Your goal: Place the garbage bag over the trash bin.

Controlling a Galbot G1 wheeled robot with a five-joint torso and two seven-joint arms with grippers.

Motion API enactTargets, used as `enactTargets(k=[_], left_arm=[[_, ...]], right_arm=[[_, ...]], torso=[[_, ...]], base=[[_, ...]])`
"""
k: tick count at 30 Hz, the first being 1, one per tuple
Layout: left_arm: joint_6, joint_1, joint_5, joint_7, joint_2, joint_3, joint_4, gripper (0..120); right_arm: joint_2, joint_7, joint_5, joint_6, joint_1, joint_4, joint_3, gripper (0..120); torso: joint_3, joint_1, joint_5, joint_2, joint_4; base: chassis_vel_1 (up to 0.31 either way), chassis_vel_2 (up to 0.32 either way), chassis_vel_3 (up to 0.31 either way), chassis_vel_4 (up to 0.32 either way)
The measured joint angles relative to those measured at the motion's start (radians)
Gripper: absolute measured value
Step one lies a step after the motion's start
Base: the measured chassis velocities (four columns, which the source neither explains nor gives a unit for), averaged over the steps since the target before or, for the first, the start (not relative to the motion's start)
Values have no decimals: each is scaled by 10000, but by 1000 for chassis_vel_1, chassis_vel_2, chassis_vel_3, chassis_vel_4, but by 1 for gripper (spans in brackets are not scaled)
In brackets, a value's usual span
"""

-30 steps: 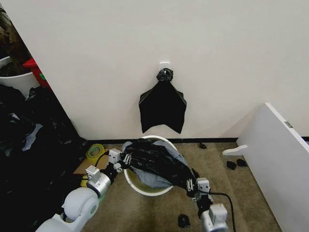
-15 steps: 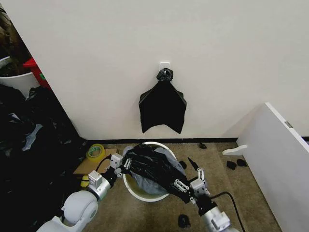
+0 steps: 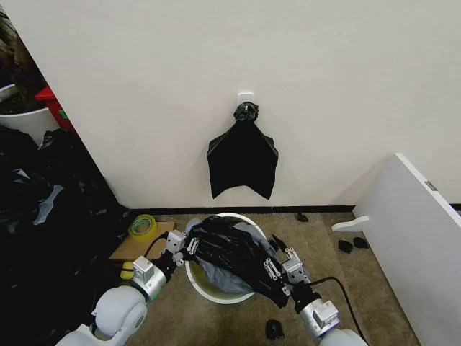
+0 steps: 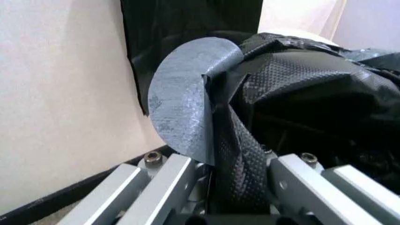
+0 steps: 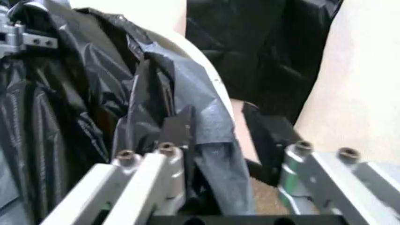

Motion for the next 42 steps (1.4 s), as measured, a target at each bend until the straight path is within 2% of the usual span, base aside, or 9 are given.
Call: enactTargets(k=[1,3,6,15,21,24,27,36,42], left_arm=[[8,-12,0,-1,-6,9,0,4],[12,-19,-1,-1,-12,17,2,4],[23,-22,-1,-1,-32,27,5,4],[27,35,-1,105,5,11,-31,4],[-242,106,384,749,104,-41,14,4],[-713,91,813,1619,143,-134,198,4],[-1101,-4,1053,2177,174,-200,392,4],[-1849,-54,1116,2830,225,-525,643,4],[-2120,-96,280,3510,239,-947,607,4]], right_arm=[[-39,-73,116,-54,-6,31,7,19],[-69,-114,191,-108,-11,52,12,15],[-123,-225,282,-153,-3,64,43,0],[2,-479,20,267,192,-85,264,0],[43,-1059,274,825,636,-321,887,0],[-13,-1698,882,1272,837,-644,1221,0],[-20,-1848,1339,1336,866,-805,1340,0],[6,-1656,1769,970,1066,-1325,1431,0],[103,-1757,1944,923,1287,-2373,1374,0]], torso=[[0,0,0,0,0],[0,0,0,0,0],[0,0,-2,0,0],[0,0,2,0,0],[0,0,0,0,1],[0,0,0,0,1],[0,0,0,0,-2],[0,0,2,0,0],[0,0,0,0,0]], base=[[0,0,0,0],[0,0,0,0],[0,0,0,0],[0,0,0,0],[0,0,0,0],[0,0,0,0],[0,0,0,0],[0,0,0,0],[0,0,0,0]])
